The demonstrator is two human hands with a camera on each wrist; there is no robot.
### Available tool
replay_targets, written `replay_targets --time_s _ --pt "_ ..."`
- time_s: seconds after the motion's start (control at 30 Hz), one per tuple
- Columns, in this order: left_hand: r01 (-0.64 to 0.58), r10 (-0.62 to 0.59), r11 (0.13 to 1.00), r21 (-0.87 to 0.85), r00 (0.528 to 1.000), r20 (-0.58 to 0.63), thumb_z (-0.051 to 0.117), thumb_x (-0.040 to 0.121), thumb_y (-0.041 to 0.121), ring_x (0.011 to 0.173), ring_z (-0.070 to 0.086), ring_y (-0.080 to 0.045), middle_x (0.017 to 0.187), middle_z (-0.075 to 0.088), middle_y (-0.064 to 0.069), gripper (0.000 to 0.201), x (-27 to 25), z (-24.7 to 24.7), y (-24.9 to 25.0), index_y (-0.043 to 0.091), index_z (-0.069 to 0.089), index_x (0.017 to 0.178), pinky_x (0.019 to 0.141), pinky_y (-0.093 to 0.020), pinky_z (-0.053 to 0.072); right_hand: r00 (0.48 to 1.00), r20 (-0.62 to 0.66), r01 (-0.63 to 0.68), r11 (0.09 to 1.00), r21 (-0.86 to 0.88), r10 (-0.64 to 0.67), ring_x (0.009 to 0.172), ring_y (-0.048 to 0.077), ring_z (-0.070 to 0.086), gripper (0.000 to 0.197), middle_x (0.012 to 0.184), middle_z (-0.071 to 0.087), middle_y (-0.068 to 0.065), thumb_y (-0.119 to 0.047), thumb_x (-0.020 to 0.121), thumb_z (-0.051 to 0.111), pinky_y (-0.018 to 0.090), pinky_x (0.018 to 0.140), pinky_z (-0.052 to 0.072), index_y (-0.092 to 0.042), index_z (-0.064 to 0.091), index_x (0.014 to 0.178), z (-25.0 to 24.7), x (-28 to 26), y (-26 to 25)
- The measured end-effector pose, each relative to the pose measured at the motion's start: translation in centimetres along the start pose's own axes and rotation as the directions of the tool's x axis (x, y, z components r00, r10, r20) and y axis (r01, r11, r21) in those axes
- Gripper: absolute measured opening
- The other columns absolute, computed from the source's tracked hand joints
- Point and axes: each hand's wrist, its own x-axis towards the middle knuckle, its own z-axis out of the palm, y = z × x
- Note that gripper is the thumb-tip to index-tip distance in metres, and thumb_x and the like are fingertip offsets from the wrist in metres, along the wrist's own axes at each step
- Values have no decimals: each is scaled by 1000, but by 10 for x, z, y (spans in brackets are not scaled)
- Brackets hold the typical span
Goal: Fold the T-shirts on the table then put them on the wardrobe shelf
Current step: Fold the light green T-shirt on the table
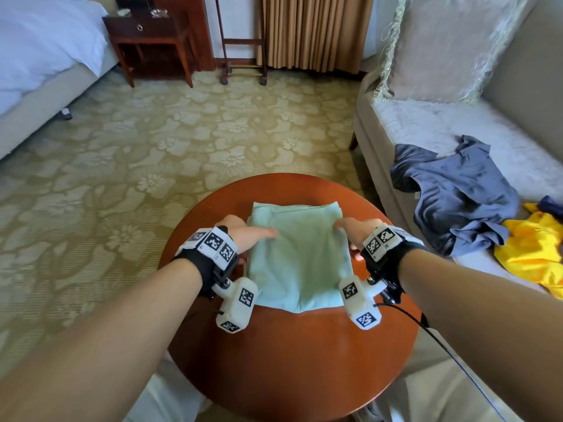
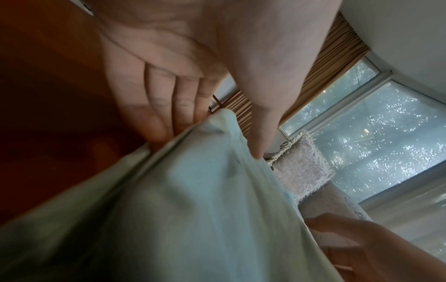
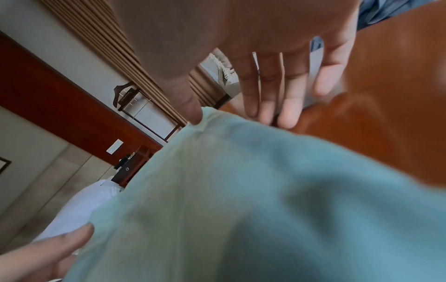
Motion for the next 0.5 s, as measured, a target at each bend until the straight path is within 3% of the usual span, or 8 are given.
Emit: replay_targets --time_s 0.1,0.17,0.3,0.37,0.5 --pt "32 -37 988 154 999 28 85 39 64 85 68 -24 101 69 -6 97 -32 5 -13 11 61 117 76 -38 61 999 41 7 1000 -15 -6 74 34 69 76 90 69 12 -51 36 71 48 72 56 -11 66 101 7 -22 18" --pt "28 -35 970 242 999 26 83 32 67 88 67 -25 104 67 -6 104 -48 12 -22 14 58 119 78 -38 60 996 86 8 1000 -22 -6 77 35 69 81 94 69 12 -49 35 75 47 75 57 -10 65 106 11 -38 29" --pt "69 -43 951 302 995 -92 88 45 60 96 67 -30 115 62 -12 107 -74 25 -34 9 45 128 82 -41 59 996 93 20 998 -68 -13 78 28 65 62 88 64 10 -42 55 82 39 76 56 -6 55 98 17 -66 47" --pt "70 -22 934 349 990 -142 86 59 55 105 64 -32 126 55 -15 104 -88 31 -41 6 37 135 88 -41 56 998 62 37 990 -139 -29 76 26 64 69 89 64 8 -44 55 84 35 74 55 -3 58 105 20 -71 57" --pt "45 46 890 454 981 -189 73 73 63 115 58 -32 130 54 -14 89 -111 45 -58 3 44 133 90 -38 50 998 55 28 936 -351 -10 74 21 58 62 103 62 10 -43 79 75 27 51 41 -4 53 121 21 -103 68"
